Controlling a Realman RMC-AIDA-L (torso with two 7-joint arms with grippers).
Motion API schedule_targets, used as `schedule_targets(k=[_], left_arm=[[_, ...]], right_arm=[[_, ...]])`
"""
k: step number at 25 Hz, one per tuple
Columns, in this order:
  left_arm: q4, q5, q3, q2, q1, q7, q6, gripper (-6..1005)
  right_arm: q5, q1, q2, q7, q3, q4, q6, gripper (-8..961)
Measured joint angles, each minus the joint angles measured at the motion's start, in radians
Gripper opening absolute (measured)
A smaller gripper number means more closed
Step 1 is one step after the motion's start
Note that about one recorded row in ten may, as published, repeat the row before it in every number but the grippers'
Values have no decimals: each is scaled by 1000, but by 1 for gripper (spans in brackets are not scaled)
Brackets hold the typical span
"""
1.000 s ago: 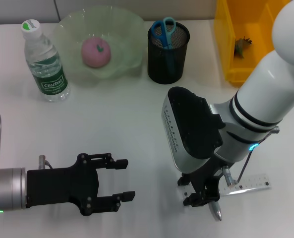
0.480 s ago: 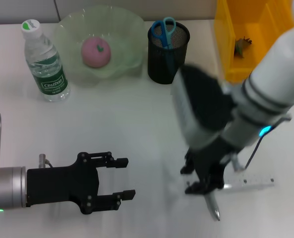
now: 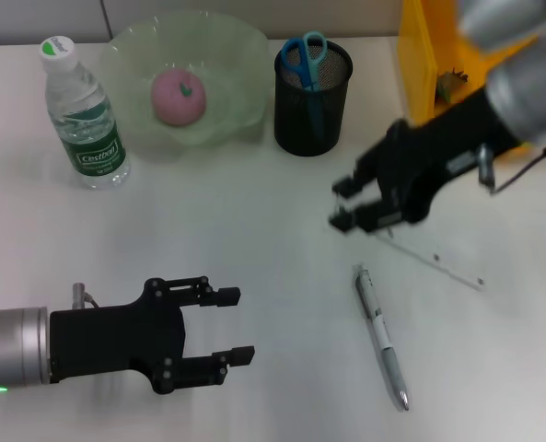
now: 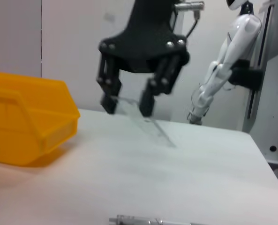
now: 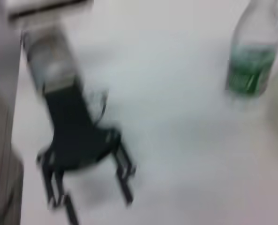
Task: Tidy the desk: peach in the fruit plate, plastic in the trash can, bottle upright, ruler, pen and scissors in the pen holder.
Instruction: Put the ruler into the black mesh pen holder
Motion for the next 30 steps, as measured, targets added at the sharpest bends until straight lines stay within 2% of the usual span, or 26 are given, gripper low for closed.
schedule_targets(k=[4, 5, 7, 8, 9, 10, 11, 16, 20, 21, 23, 30], left_arm=[[-9, -34, 0, 0, -1, 0, 15, 675], [-12, -48, 0, 0, 0, 0, 20, 675], [-14, -70, 0, 0, 3, 1, 27, 675], [-25, -111, 0, 0, 8, 7, 31, 675], [-25, -111, 0, 0, 8, 7, 31, 675], [-28, -120, 0, 0, 9, 9, 31, 675], [-38, -143, 0, 0, 10, 12, 31, 675], [-44, -158, 0, 0, 11, 14, 30, 675], [-109, -228, -8, -1, 7, 88, -6, 675], [-128, -244, -11, -1, 4, 108, -12, 675], [-144, -271, -14, -2, 2, 128, -13, 675], [-145, -283, -14, -2, 4, 128, -14, 675]], right_arm=[[108, -18, 0, -97, 137, 112, 32, 375], [168, -30, 0, -164, 193, 188, 57, 375], [197, -38, 0, -200, 213, 220, 68, 375], [269, -58, 0, -289, 249, 297, 82, 375], [269, -58, 0, -289, 249, 297, 82, 375], [327, -73, -1, -367, 272, 355, 86, 375], [327, -73, -1, -367, 272, 355, 86, 375], [458, -103, -2, -584, 305, 520, 110, 375], [581, -127, -1, -823, 313, 694, 123, 375], [581, -127, -1, -823, 313, 694, 123, 375], [655, -141, -1, -921, 314, 774, 127, 375], [695, -156, 0, -1019, 314, 810, 120, 375]])
